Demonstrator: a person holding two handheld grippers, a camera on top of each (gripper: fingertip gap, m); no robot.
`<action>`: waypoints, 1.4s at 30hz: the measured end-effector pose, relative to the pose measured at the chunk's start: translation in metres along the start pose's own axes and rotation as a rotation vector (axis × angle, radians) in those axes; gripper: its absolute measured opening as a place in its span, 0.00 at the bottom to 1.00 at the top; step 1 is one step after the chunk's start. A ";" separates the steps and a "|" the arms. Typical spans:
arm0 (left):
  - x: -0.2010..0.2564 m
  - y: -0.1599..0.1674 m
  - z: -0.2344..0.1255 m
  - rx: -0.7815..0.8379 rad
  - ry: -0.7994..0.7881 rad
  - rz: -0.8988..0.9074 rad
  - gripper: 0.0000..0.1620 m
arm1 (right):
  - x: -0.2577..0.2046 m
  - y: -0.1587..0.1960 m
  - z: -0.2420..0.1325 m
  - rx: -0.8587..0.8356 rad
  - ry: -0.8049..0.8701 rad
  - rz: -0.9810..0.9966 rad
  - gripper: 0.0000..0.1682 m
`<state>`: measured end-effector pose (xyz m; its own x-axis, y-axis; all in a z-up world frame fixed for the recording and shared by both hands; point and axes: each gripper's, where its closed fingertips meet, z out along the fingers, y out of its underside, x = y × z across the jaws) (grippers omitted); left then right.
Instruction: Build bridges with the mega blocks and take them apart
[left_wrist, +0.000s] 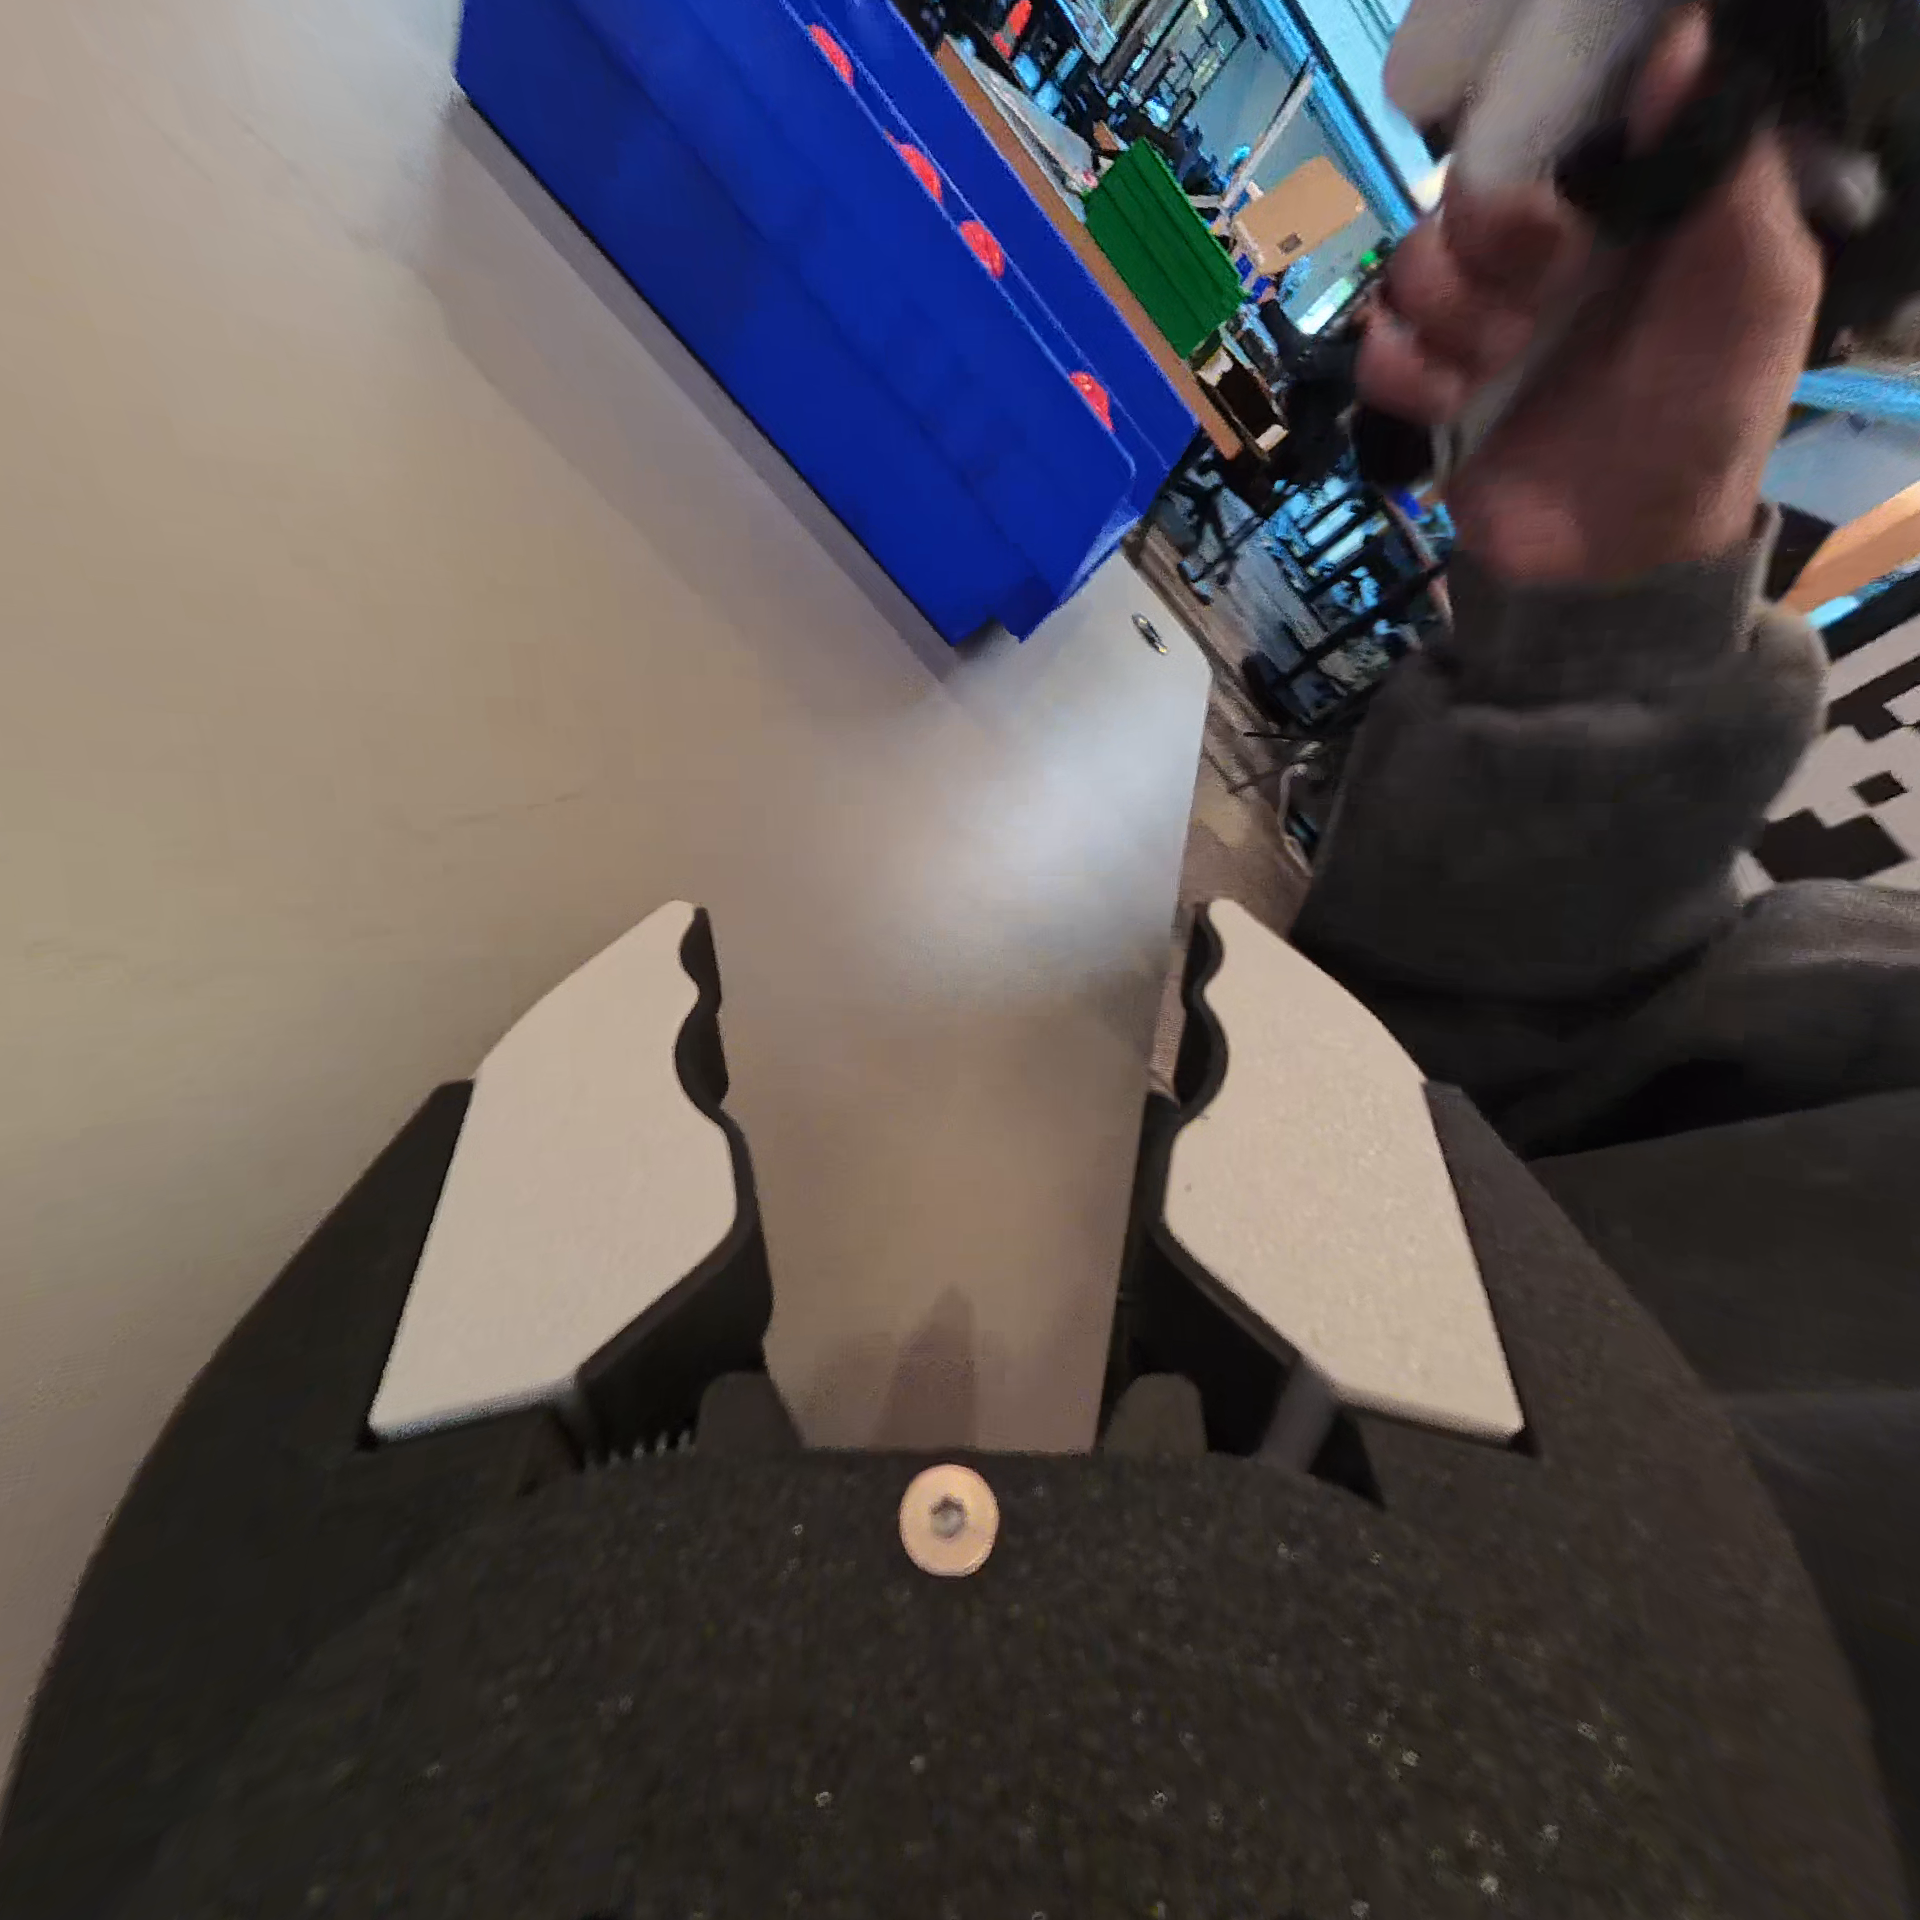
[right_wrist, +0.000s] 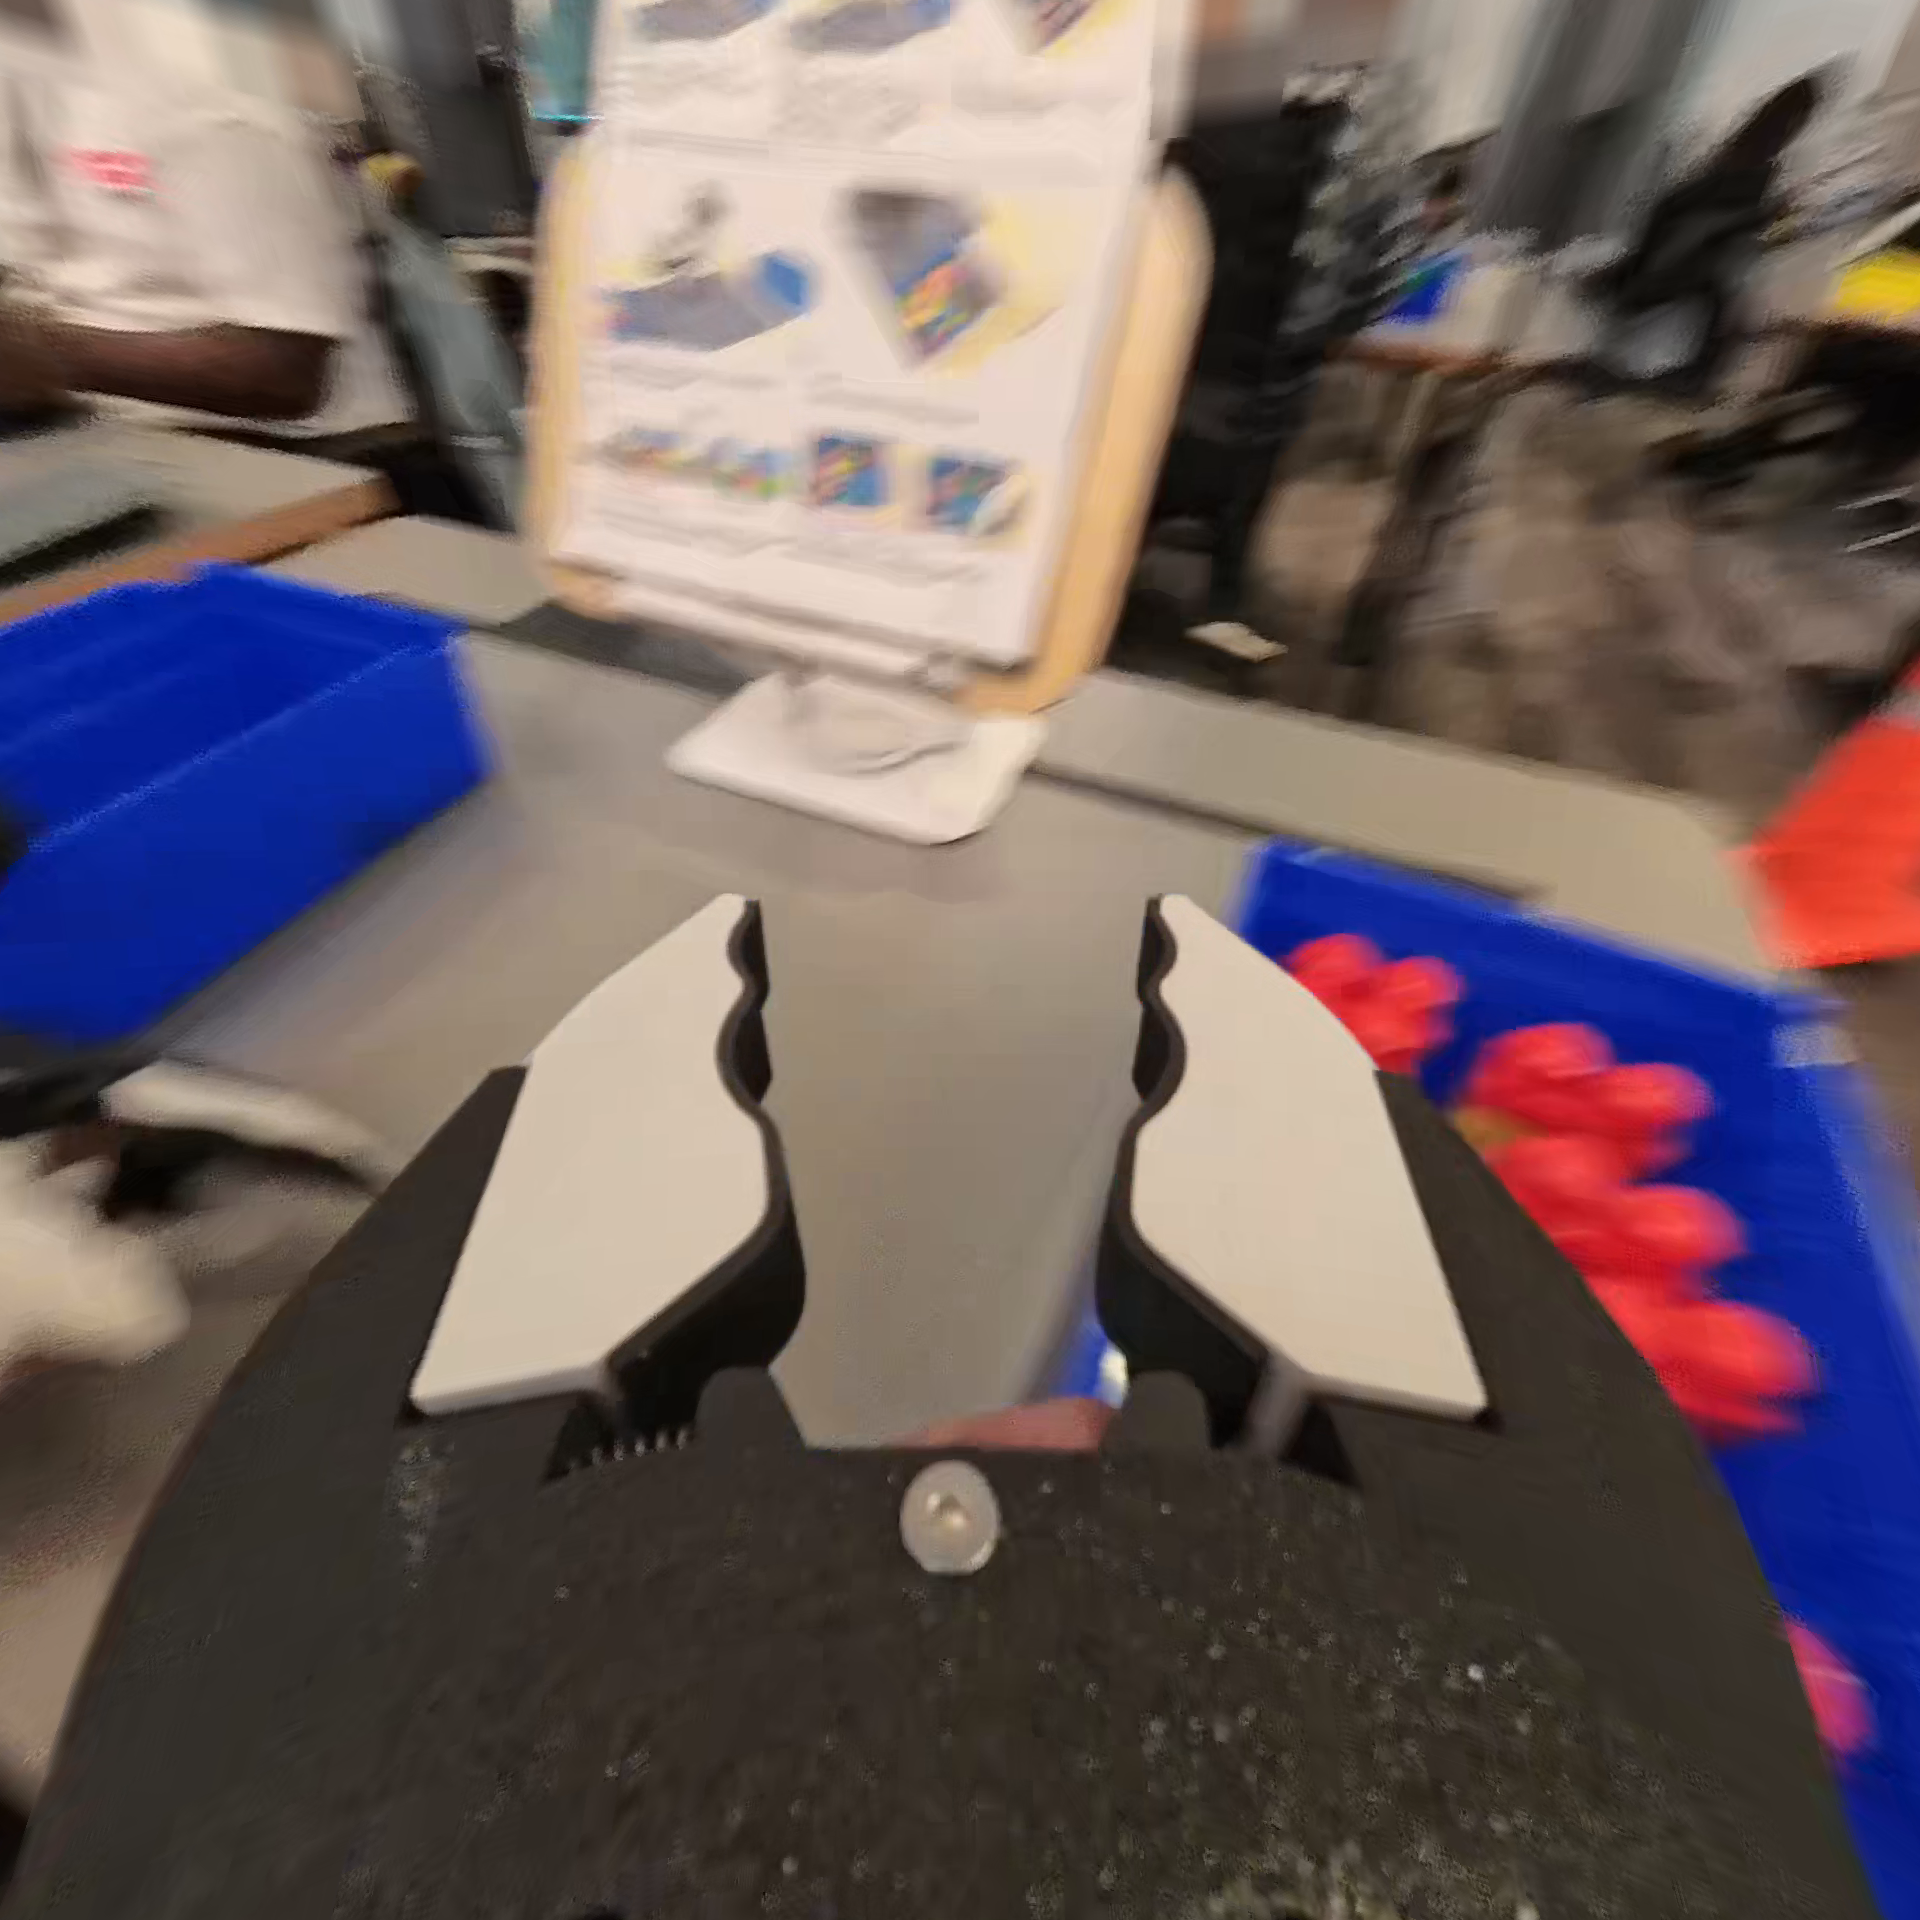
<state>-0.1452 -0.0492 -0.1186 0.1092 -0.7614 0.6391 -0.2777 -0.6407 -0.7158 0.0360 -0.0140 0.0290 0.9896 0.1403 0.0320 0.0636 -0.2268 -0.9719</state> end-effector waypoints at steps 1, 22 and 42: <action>-0.003 -0.003 -0.003 0.010 -0.038 0.027 0.52 | -0.031 0.024 0.005 -0.035 -0.092 0.035 0.42; -0.029 -0.053 -0.177 0.239 -0.801 0.105 0.54 | -0.122 0.148 0.042 -0.133 -0.426 0.241 0.40; -0.292 -0.083 -0.232 -0.267 -1.013 -0.459 0.29 | -0.126 0.147 0.029 -0.115 -0.499 0.308 0.36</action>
<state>-0.3757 0.2494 -0.1801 0.9385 -0.2681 0.2175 -0.1930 -0.9298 -0.3134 -0.0828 -0.0368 -0.1248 0.7862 0.4811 -0.3877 -0.1755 -0.4278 -0.8867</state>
